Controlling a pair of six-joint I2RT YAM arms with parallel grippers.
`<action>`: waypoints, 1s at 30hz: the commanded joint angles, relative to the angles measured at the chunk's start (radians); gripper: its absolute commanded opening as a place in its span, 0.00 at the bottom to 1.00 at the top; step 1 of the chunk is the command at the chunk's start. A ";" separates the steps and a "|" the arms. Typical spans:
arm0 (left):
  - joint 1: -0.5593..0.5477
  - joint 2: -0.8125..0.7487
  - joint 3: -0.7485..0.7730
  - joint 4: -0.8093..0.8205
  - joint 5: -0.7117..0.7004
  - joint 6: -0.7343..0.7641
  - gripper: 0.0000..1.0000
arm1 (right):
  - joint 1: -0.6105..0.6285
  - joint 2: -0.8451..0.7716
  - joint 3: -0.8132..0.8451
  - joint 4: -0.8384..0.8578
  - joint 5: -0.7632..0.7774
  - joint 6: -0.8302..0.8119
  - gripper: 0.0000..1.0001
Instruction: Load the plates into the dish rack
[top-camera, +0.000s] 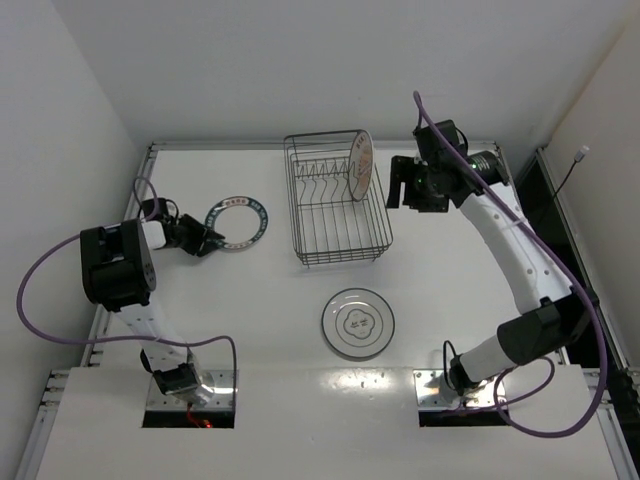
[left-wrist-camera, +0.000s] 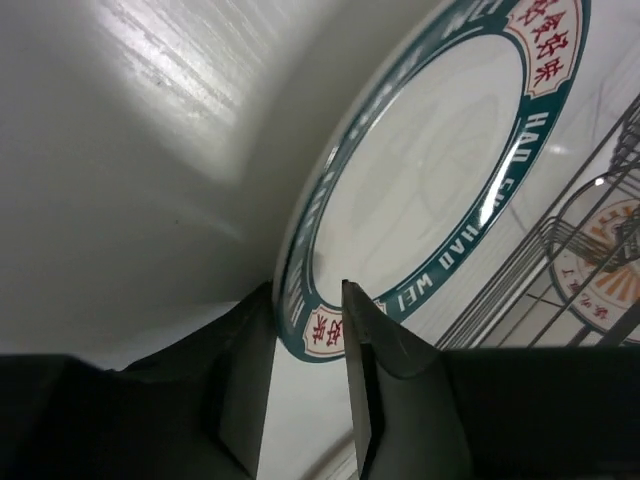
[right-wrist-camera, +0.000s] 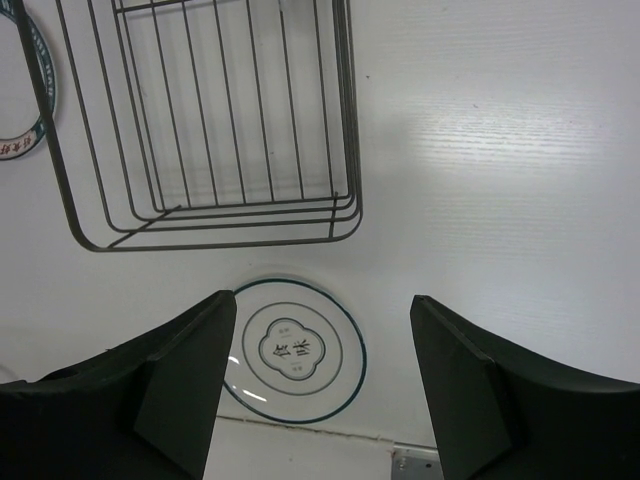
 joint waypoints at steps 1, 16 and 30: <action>0.005 0.086 -0.038 0.080 -0.009 -0.017 0.16 | -0.008 -0.042 0.045 -0.028 0.014 -0.004 0.68; 0.005 -0.282 -0.046 0.005 0.117 -0.091 0.00 | -0.037 -0.060 -0.214 0.404 -0.669 0.087 0.69; -0.164 -0.483 -0.193 0.229 0.345 -0.255 0.00 | -0.037 0.250 -0.288 0.951 -0.956 0.381 0.72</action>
